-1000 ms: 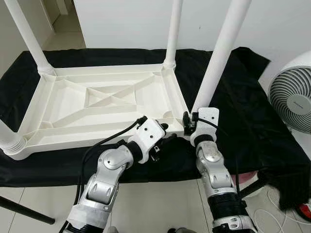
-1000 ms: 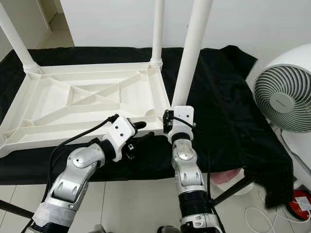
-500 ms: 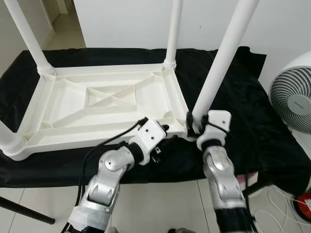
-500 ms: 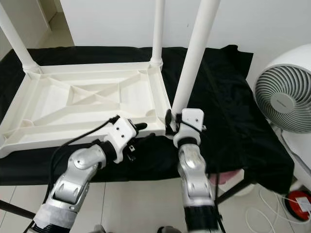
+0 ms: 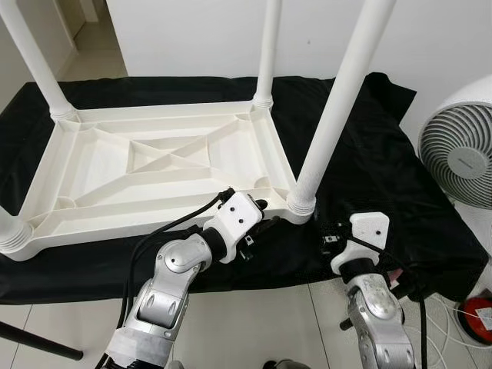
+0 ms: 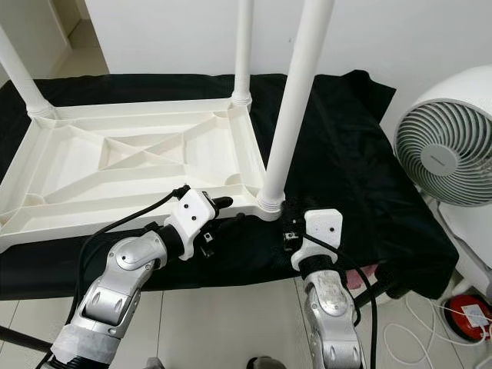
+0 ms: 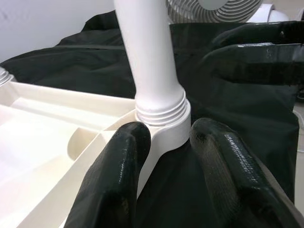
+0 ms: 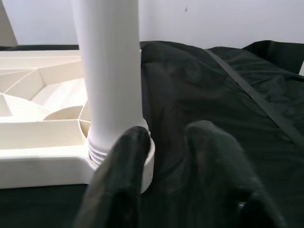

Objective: Building children table

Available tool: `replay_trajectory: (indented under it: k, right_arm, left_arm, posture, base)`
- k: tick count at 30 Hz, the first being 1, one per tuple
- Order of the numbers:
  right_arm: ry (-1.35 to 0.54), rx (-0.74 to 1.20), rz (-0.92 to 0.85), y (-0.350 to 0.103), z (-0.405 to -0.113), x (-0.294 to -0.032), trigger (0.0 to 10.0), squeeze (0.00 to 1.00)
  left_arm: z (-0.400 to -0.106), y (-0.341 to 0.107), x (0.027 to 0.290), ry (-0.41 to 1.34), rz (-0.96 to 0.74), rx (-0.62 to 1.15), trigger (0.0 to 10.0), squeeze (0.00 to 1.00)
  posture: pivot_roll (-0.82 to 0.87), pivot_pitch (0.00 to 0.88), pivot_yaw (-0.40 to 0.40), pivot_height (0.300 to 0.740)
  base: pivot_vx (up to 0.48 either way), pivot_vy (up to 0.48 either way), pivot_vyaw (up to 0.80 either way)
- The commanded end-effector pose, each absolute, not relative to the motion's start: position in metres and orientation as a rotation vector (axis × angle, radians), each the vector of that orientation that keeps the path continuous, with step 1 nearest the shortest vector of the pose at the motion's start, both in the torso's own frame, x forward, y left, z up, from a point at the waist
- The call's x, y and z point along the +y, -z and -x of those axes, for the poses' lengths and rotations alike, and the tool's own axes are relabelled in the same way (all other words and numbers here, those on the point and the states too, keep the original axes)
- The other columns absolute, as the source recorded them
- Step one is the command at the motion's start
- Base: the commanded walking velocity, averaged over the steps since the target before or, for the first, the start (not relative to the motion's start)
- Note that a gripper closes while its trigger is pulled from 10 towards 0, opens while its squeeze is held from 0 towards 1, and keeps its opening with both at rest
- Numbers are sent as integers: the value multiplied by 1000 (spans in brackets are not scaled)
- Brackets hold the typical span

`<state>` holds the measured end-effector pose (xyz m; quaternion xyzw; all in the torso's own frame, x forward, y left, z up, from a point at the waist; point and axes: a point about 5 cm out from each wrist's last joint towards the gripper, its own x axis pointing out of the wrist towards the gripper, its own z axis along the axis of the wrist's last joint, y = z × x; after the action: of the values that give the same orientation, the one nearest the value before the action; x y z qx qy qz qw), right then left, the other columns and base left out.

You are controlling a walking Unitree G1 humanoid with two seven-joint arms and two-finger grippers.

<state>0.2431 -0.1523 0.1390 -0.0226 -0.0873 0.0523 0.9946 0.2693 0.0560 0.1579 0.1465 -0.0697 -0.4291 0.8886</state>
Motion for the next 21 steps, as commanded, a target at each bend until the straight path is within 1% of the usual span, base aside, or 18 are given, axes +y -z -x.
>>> replay_trajectory:
  k: [1, 2, 3, 4, 5, 8, 9, 13, 14, 15, 16, 17, 18, 19, 20, 21]
  right_arm:
    - [-132, -171, 32, -138, -242, -148, 0, 0]
    - [-171, -153, 19, -137, -243, -144, 9412, 0]
    - [-213, -139, 10, -135, -243, -141, 10000, 0]
    - [-213, -139, 10, -135, -243, -141, 10000, 0]
    - [-276, -125, -8, -135, -244, -137, 10000, 0]
    - [-329, -117, -16, -135, -245, -135, 10000, 0]
    - [-414, -113, -16, -137, -248, -133, 10000, 0]
    - [-414, -113, -16, -137, -248, -133, 10000, 0]
    - [-471, -111, -17, -139, -252, -135, 10000, 0]
    - [-471, -111, -17, -139, -252, -135, 10000, 0]
    - [-532, -110, 12, -143, -262, -142, 10000, 0]
    - [-532, -110, 12, -143, -262, -142, 10000, 0]
    - [-559, -108, 32, -147, -273, -152, 10000, 0]
    - [-551, -106, 47, -151, -283, -162, 10000, 0]
    - [-551, -106, 47, -151, -283, -162, 10000, 0]
    - [-543, -106, 54, -153, -288, -169, 10000, 0]
  left_arm:
    - [-272, -158, 59, 813, -292, -147, 10000, 0]
    - [-272, -158, 60, 810, -293, -147, 10000, 0]
    - [-272, -159, 60, 807, -294, -146, 10000, 0]
    - [-272, -159, 60, 807, -294, -146, 10000, 0]
    - [-272, -159, 61, 804, -294, -146, 10000, 0]
    - [-272, -159, 61, 803, -293, -146, 10000, 0]
    - [-272, -159, 61, 801, -293, -146, 10000, 0]
    - [-272, -159, 61, 801, -293, -146, 10000, 0]
    - [-272, -159, 61, 800, -293, -147, 10000, 0]
    - [-272, -159, 61, 800, -293, -147, 10000, 0]
    - [-272, -160, 61, 800, -295, -148, 10000, 0]
    - [-272, -160, 61, 800, -295, -148, 10000, 0]
    - [-271, -160, 60, 803, -296, -149, 10000, 0]
    - [-271, -161, 60, 805, -299, -150, 10000, 0]
    - [-271, -161, 60, 805, -299, -150, 10000, 0]
    - [-271, -161, 60, 806, -301, -150, 10000, 0]
  posture:
    - [-150, 69, 10, 740]
    - [-138, 70, 7, 740]
    - [-138, 70, 7, 740]
    - [-138, 70, 7, 740]
    - [-135, 72, 7, 740]
    - [-135, 72, 7, 740]
    - [-135, 72, 7, 740]
    - [-135, 72, 7, 740]
    - [-135, 72, 7, 740]
    - [-135, 72, 7, 740]
    - [-128, 78, 14, 740]
    - [-128, 78, 14, 740]
    - [-127, 77, 18, 740]
    - [-126, 78, 19, 740]
    - [-126, 78, 19, 740]
    - [-126, 78, 19, 740]
  base:
    - [0, 0, 0]
    - [0, 0, 0]
    - [0, 0, 0]
    - [0, 0, 0]
    - [0, 0, 0]
    - [0, 0, 0]
    - [0, 0, 0]
    - [0, 0, 0]
    - [0, 0, 0]
    - [0, 0, 0]
    - [0, 0, 0]
    - [0, 0, 0]
    - [0, 0, 0]
    - [0, 0, 0]
    - [0, 0, 0]
    - [0, 0, 0]
